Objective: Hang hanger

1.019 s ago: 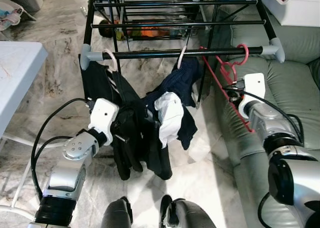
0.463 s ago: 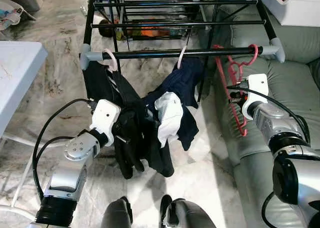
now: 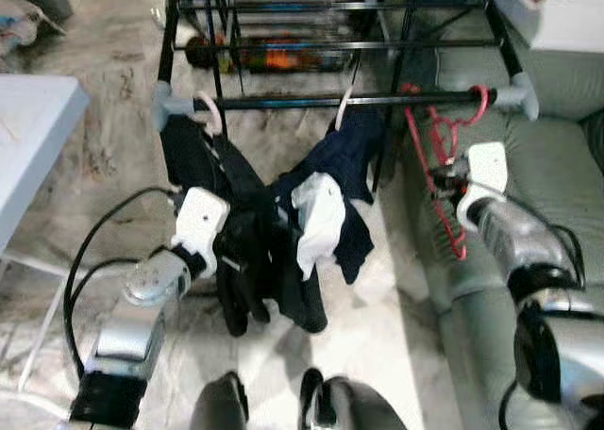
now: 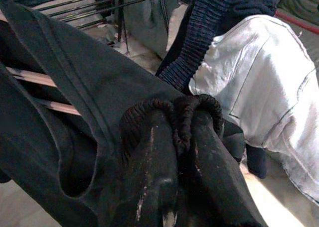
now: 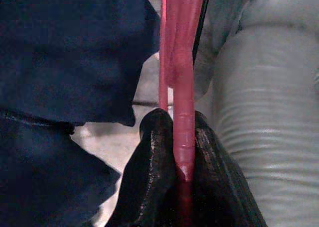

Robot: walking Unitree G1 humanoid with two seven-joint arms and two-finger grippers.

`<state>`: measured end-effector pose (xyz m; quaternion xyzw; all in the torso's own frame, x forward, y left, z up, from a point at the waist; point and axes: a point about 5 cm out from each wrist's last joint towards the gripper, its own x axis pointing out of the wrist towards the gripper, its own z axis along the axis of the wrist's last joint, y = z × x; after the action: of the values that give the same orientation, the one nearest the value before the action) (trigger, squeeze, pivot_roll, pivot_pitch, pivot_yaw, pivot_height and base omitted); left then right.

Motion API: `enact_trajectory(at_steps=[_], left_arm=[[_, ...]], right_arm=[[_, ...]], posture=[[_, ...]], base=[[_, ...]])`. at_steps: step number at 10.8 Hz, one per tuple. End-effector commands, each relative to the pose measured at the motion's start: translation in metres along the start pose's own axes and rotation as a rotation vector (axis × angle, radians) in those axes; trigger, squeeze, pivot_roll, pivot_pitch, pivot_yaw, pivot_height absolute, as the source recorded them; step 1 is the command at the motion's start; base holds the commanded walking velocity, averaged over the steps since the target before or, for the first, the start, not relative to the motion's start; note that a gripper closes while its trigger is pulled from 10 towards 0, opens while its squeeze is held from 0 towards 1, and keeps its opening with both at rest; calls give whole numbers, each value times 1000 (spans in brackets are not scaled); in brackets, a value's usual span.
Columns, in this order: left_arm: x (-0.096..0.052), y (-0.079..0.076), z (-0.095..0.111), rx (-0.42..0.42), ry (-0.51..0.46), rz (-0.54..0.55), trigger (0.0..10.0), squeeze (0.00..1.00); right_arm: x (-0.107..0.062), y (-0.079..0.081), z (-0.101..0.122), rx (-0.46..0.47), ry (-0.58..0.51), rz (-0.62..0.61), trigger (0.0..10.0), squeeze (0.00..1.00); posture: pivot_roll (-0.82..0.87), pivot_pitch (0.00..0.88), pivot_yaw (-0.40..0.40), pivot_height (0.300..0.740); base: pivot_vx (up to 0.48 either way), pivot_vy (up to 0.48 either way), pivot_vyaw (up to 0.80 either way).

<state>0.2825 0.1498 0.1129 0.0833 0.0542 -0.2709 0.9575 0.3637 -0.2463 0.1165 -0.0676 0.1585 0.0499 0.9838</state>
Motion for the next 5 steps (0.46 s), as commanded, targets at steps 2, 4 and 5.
enact_trajectory(at_steps=[2, 4, 5], left_arm=[[0, -1, -2, 4, 3, 9, 10000, 0], [2, -3, -2, -6, -14, 50, 10000, 0], [2, -4, -2, -10, -20, 55, 10000, 0]], right_arm=[[-4, -1, 4, -45, -103, -84, 4392, 0], [-14, 9, 6, -74, -268, -169, 10000, 0], [-18, 12, 2, -59, -293, -198, 10000, 0]], posture=[[-35, 171, -40, 740], [-36, 148, -44, 740], [-35, 142, -45, 740]], base=[[0, 0, 0], [0, 0, 0], [0, 0, 0]])
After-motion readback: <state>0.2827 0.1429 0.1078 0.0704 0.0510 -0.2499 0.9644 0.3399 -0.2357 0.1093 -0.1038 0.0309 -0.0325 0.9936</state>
